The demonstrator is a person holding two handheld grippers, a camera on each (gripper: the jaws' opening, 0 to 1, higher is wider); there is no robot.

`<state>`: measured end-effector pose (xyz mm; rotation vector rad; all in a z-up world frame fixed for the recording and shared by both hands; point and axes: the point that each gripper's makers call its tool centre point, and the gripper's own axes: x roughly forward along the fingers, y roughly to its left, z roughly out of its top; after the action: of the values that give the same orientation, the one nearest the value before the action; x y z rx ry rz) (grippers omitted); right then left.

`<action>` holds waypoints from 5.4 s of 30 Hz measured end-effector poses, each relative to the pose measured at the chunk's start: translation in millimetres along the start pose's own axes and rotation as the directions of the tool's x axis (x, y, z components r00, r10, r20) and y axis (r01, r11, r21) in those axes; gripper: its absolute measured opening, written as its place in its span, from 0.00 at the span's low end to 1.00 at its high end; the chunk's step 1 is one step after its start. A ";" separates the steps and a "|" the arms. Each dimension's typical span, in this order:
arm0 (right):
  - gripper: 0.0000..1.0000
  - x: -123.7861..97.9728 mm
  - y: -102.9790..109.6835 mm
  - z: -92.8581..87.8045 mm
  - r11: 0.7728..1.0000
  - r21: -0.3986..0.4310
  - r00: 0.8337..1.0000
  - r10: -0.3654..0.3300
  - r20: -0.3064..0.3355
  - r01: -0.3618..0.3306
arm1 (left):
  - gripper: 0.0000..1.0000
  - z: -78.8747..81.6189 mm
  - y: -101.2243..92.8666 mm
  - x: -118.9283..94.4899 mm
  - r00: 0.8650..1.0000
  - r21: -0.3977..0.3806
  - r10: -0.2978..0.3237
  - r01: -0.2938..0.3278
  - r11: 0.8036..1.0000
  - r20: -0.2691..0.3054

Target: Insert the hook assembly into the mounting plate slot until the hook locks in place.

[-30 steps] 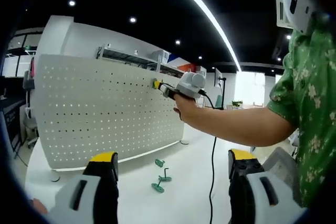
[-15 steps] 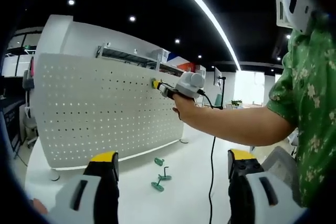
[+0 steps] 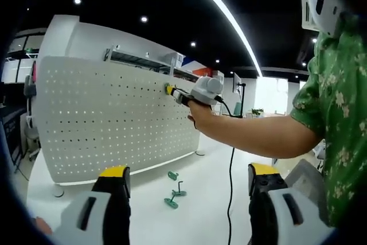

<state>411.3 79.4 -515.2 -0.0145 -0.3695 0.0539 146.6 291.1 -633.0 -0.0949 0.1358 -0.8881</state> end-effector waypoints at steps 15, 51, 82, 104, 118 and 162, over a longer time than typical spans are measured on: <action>0.01 1.0 0.8 -1.7 1.000 0.012 1.000 -0.007 0.002 0.007 | 0.86 -1.0 0.6 -0.3 1.000 0.000 -0.002 0.002 1.000 -0.002; 0.00 -0.1 -0.8 3.6 0.999 0.050 0.999 -0.017 0.028 0.015 | 0.85 -0.8 -0.3 -0.6 1.000 0.006 -0.009 0.009 1.000 -0.009; 0.01 0.6 -0.1 -2.9 0.993 0.104 0.995 -0.058 0.075 0.050 | 0.85 -2.6 3.7 -0.4 1.000 0.002 -0.012 0.012 1.000 -0.013; 0.02 1.3 0.0 -7.8 0.999 0.025 0.998 -0.038 0.052 0.037 | 0.85 -2.5 3.2 2.2 1.000 0.006 -0.017 0.018 1.000 -0.014; 0.08 0.2 -0.9 -7.3 0.999 0.011 0.999 -0.035 0.030 0.035 | 0.85 -3.1 1.7 1.4 1.000 0.009 -0.021 0.021 1.000 -0.016; 0.84 -10.5 15.0 -13.8 0.999 0.030 1.000 0.019 -0.001 -0.019 | 0.88 -3.0 2.2 4.6 1.000 0.004 -0.022 0.022 1.000 -0.016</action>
<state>405.8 93.8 -532.2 0.0118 -0.3672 0.0778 150.6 288.8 -636.6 -0.0851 0.1483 -0.9110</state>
